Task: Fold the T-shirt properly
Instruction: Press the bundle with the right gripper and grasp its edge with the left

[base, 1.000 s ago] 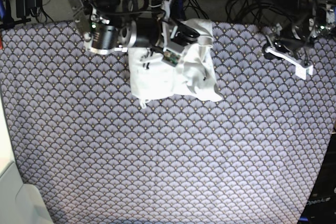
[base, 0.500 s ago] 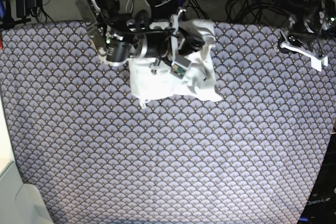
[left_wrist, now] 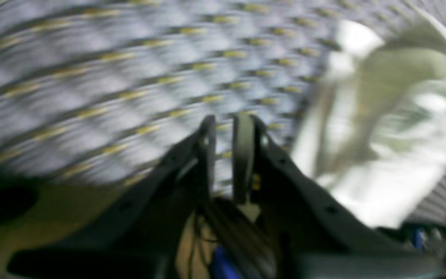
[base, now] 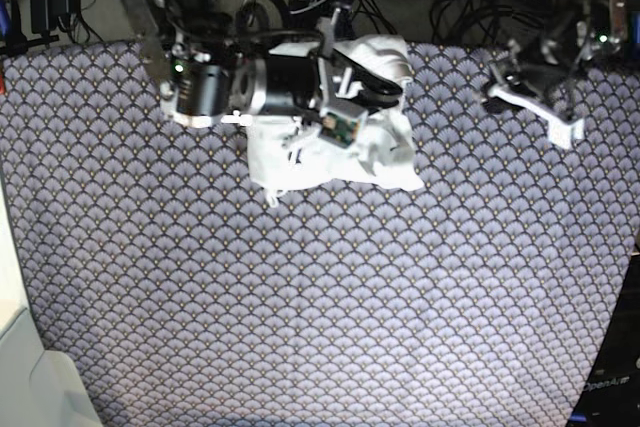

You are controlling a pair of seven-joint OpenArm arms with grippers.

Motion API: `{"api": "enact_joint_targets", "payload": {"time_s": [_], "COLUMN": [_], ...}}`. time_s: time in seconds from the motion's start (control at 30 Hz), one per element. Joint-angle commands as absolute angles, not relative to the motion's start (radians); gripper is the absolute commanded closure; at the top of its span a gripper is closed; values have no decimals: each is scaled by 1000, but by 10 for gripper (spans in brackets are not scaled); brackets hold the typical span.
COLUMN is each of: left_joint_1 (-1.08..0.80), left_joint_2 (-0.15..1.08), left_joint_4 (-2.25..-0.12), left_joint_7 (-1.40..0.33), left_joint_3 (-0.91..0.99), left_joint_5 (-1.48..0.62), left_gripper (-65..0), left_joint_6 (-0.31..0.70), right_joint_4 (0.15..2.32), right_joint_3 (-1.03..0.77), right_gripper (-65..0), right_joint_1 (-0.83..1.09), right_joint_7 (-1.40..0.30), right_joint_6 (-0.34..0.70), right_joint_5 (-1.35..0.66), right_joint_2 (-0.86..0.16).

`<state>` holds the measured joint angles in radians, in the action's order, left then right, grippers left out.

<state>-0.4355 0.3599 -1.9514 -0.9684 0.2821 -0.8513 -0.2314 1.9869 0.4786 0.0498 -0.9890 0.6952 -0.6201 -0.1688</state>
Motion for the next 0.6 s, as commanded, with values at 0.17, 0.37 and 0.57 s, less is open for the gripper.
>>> {"api": "enact_joint_targets", "payload": {"time_s": [0.17, 0.37, 0.57], "left_joint_1": [-381, -311, -263], "left_joint_2": [380, 386, 383], "left_joint_4": [-1983, -1983, -1939], "left_joint_7": [-960, -1041, -1050], "left_joint_3": [199, 196, 196], "left_joint_5": [-1053, -1222, -1202], "left_gripper": [-178, -513, -650], "left_joint_6": [-228, -228, -228], "right_joint_4": [1983, 1983, 1982], "right_joint_3": [380, 357, 355], "right_gripper": [-42, -41, -41], "right_joint_1": [82, 101, 108], "right_joint_7": [-978, -978, -977], "right_joint_6": [698, 698, 698], "right_joint_5": [-621, -621, -619], "right_joint_2": [-239, -269, -286]}}
